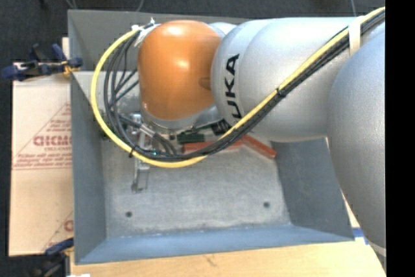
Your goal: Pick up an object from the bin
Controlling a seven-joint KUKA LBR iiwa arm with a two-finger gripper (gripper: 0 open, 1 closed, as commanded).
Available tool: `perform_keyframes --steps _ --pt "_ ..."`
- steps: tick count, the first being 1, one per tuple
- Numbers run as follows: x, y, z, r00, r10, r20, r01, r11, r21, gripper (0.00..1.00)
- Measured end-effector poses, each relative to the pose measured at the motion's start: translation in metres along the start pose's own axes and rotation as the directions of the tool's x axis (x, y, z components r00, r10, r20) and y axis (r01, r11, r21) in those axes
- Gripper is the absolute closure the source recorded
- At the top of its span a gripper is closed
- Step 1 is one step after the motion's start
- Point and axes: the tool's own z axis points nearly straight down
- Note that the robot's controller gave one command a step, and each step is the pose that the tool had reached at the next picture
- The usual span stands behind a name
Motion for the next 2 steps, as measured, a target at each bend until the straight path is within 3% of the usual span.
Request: perform_keyframes --steps 1,2 --pt "-0.086 -0.02 0.027 0.997 0.077 0.011 -0.077 0.997 -0.001 0.0" --pt "-0.117 -0.065 0.107 0.998 -0.057 0.003 0.057 0.998 0.004 0.0"
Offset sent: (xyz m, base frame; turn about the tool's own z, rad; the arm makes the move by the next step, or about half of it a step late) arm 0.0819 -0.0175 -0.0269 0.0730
